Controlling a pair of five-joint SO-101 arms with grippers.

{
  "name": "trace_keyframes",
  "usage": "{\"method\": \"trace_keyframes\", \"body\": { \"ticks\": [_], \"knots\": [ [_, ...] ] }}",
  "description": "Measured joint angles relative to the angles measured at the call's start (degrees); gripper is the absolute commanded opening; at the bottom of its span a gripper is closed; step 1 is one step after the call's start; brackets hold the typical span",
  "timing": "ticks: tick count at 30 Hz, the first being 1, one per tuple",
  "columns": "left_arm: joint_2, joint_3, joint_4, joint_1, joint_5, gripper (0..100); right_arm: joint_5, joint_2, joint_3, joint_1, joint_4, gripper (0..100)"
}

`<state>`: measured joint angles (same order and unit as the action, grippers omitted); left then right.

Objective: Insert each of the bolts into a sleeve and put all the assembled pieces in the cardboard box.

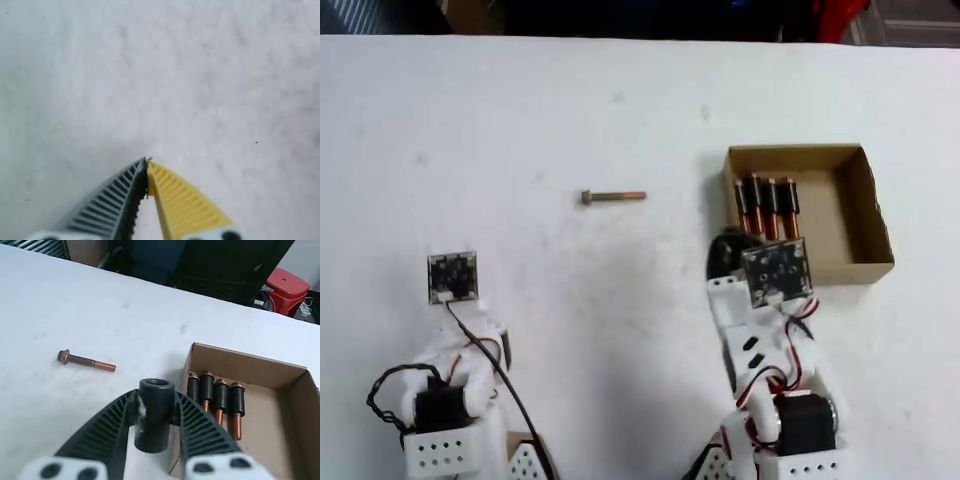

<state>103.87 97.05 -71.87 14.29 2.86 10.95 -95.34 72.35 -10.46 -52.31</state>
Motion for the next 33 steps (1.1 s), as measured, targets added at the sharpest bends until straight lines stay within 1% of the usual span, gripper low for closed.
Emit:
{"method": "trace_keyframes", "body": {
  "ticks": [10, 15, 21, 23, 27, 30, 33],
  "knots": [
    [0.0, 0.0, 0.0, 0.0, 0.0, 2, 0.0, -6.9, 6.7, 1.6, 0.0, 1.6],
    [0.0, 0.0, 0.1, 0.0, 0.0, 2, 0.0, -7.2, 7.6, 1.5, 0.2, 1.6],
    [0.0, 0.0, 4.6, 0.0, -0.5, 2, 0.0, -7.2, 10.6, 1.5, 0.2, 1.6],
    [0.0, 0.0, 6.5, 0.0, -3.4, 2, 0.0, -7.2, 10.9, 1.4, 0.2, 1.6],
    [0.0, 0.0, 9.9, 0.0, -16.1, 2, 0.0, -7.2, 12.0, 1.4, 0.2, 1.6],
    [0.0, 0.0, 10.5, 0.0, -25.4, 2, 0.0, -7.2, 13.1, 1.5, 0.3, 1.6],
    [0.0, 0.0, 10.5, 0.0, -32.5, 2, 0.0, -7.2, 13.2, 1.4, 0.3, 1.6]
  ]
}}
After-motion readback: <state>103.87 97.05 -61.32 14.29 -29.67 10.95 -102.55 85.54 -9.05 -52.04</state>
